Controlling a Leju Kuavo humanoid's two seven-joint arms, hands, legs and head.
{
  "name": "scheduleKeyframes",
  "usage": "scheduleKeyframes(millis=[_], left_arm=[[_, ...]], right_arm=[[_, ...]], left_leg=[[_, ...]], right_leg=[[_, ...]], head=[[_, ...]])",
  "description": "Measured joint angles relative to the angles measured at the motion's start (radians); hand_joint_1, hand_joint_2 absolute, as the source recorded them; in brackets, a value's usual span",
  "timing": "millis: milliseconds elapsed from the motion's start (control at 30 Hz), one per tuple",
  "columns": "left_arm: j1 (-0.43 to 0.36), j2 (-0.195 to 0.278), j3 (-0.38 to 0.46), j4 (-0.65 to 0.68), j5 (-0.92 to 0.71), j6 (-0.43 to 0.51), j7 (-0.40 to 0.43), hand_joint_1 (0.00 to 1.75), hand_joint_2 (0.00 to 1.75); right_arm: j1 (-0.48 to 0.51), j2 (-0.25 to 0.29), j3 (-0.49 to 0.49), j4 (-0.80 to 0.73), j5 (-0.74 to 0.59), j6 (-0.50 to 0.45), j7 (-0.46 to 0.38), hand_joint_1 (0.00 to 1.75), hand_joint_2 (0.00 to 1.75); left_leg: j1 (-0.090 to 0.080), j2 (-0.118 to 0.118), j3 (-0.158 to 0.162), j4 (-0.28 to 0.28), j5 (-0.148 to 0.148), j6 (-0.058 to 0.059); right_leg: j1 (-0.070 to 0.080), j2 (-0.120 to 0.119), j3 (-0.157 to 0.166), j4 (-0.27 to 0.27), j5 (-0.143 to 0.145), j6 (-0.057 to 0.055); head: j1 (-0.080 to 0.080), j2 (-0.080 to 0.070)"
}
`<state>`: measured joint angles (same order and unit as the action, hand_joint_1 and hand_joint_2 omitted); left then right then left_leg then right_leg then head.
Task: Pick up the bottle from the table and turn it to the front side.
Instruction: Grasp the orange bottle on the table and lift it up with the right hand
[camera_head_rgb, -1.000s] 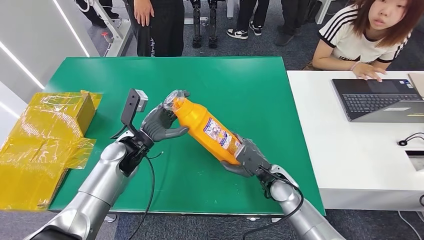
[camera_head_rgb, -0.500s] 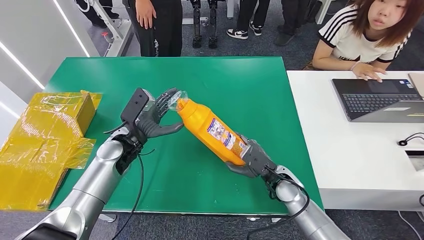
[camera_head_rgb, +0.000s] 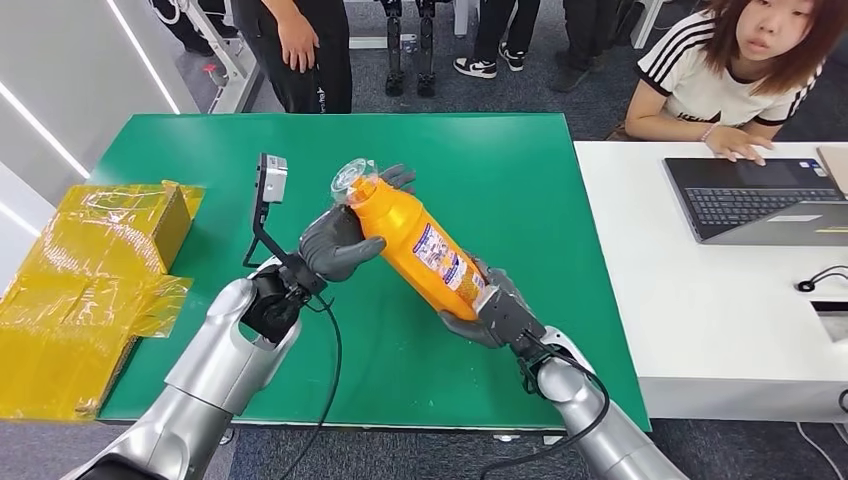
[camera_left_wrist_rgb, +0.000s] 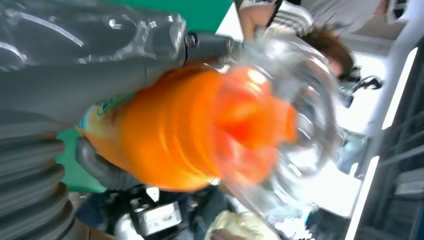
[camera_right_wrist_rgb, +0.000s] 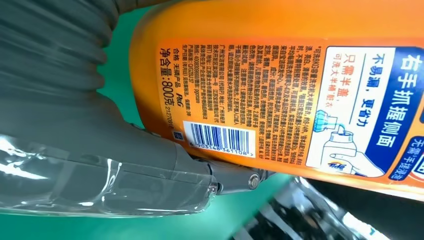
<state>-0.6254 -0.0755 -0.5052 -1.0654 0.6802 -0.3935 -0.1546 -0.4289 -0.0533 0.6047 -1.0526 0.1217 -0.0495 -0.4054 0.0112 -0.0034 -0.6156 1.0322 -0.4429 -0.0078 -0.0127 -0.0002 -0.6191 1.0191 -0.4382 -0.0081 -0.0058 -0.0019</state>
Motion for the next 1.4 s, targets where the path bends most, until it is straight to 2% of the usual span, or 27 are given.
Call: scheduleKeyframes(millis=[467,700,800,900,933,1033,1067,1233,1400], left_arm=[[0.001,-0.007,-0.019,-0.017,0.012,0.009,-0.002,0.0,1.75],[0.001,-0.008,-0.019,-0.011,-0.054,0.063,-0.064,0.0,1.75],[-0.002,-0.019,-0.02,-0.007,-0.169,0.132,-0.114,0.0,1.75],[-0.014,-0.026,-0.027,-0.005,-0.342,0.254,-0.162,0.0,1.75],[-0.02,-0.027,-0.029,-0.002,-0.388,0.285,-0.171,0.09,1.75],[-0.037,-0.032,-0.03,0.014,-0.463,0.318,-0.186,1.4,1.75],[-0.041,-0.035,-0.03,0.02,-0.477,0.32,-0.191,1.75,1.75],[-0.052,-0.058,-0.034,0.029,-0.514,0.336,-0.2,1.75,1.75],[-0.052,-0.083,-0.035,0.034,-0.462,0.322,-0.175,1.5,1.75]], right_arm=[[0.011,0.001,-0.005,-0.064,0.004,-0.007,0.004,1.75,1.75],[0.018,0.004,-0.041,-0.096,-0.009,-0.021,0.006,1.75,1.75],[0.006,0.016,-0.05,-0.095,-0.014,-0.013,0.01,1.75,1.75],[-0.017,0.03,-0.049,-0.091,-0.019,-0.002,0.024,1.75,1.75],[-0.026,0.033,-0.049,-0.089,-0.02,0.001,0.031,1.75,1.75],[-0.05,0.041,-0.049,-0.072,-0.029,0.005,0.045,1.75,1.75],[-0.057,0.044,-0.049,-0.065,-0.033,0.006,0.046,1.75,1.75],[-0.081,0.055,-0.05,-0.035,-0.045,0.006,0.046,1.75,1.75],[-0.095,0.063,-0.053,-0.017,-0.049,0.001,0.046,1.75,1.75]], left_leg=[[0.0,0.0,0.0,0.0,0.0,0.0],[0.0,0.0,0.0,0.0,0.0,0.0],[0.0,0.0,0.0,0.0,0.0,0.0],[0.0,0.0,0.0,0.0,0.0,0.0],[0.0,0.0,0.0,0.0,0.0,0.0],[0.0,0.0,0.0,0.0,0.0,0.0],[0.0,0.0,0.0,0.0,0.0,0.0],[0.0,0.0,0.0,0.0,0.0,0.0],[0.0,0.0,0.0,0.0,0.0,0.0]], right_leg=[[0.0,0.0,0.0,0.0,0.0,0.0],[0.0,0.0,0.0,0.0,0.0,0.0],[0.0,0.0,0.0,0.0,0.0,0.0],[0.0,0.0,0.0,0.0,0.0,0.0],[0.0,0.0,0.0,0.0,0.0,0.0],[0.0,0.0,0.0,0.0,0.0,0.0],[0.0,0.0,0.0,0.0,0.0,0.0],[0.0,0.0,0.0,0.0,0.0,0.0],[0.0,0.0,0.0,0.0,0.0,0.0]], head=[[0.0,0.0],[0.0,0.0],[0.0,0.0],[0.0,0.0],[0.0,0.0],[0.0,0.0],[0.0,0.0],[0.0,0.0],[0.0,0.0]])
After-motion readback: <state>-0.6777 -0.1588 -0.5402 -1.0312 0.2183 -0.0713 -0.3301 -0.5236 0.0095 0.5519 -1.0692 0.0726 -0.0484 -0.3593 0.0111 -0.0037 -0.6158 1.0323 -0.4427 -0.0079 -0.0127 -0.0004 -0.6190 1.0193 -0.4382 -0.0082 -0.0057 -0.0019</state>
